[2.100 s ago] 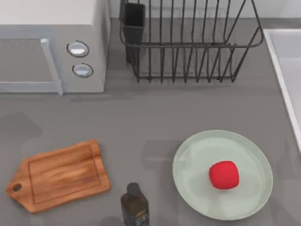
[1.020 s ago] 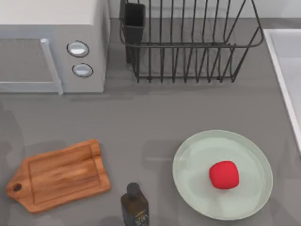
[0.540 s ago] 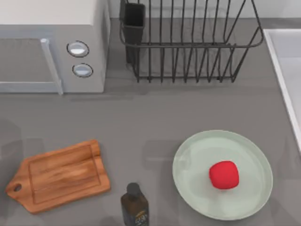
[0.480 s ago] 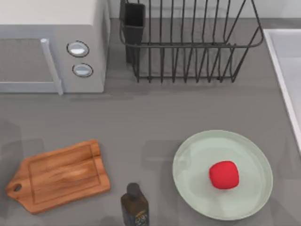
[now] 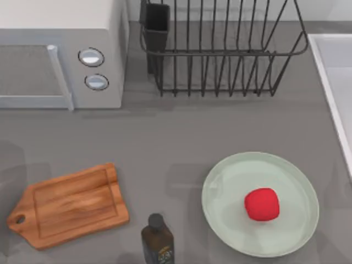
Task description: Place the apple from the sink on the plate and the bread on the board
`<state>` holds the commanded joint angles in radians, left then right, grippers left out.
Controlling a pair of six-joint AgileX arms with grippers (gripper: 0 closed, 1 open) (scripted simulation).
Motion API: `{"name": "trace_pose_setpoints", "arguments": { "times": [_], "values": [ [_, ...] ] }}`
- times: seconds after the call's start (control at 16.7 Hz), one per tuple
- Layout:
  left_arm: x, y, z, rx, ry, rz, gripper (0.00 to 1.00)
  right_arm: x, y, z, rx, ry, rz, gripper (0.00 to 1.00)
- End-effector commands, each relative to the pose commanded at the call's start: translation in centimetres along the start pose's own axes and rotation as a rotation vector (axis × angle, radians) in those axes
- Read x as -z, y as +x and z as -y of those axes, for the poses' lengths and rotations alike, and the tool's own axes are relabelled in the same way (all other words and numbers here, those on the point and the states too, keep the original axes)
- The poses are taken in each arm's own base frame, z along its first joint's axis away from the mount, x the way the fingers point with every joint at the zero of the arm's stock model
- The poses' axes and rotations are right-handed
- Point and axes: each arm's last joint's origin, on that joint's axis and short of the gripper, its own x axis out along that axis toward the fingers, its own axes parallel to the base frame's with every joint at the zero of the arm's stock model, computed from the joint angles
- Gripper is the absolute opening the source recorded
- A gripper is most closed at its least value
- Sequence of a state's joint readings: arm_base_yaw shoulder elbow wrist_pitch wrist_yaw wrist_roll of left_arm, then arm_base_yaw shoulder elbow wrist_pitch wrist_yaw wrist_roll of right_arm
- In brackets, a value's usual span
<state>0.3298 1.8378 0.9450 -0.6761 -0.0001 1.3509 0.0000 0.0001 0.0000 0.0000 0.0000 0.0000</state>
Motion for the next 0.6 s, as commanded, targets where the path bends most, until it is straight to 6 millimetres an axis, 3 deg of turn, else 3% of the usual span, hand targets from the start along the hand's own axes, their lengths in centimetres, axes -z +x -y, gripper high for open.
{"name": "trace_pose_setpoints", "arguments": {
  "times": [0.48, 0.6],
  "values": [
    [0.00, 0.00, 0.00, 0.000, 0.000, 0.000, 0.02, 0.00, 0.00, 0.00, 0.000, 0.000, 0.000, 1.00],
    [0.00, 0.00, 0.00, 0.000, 0.000, 0.000, 0.00, 0.00, 0.00, 0.00, 0.000, 0.000, 0.000, 1.00]
  ]
}}
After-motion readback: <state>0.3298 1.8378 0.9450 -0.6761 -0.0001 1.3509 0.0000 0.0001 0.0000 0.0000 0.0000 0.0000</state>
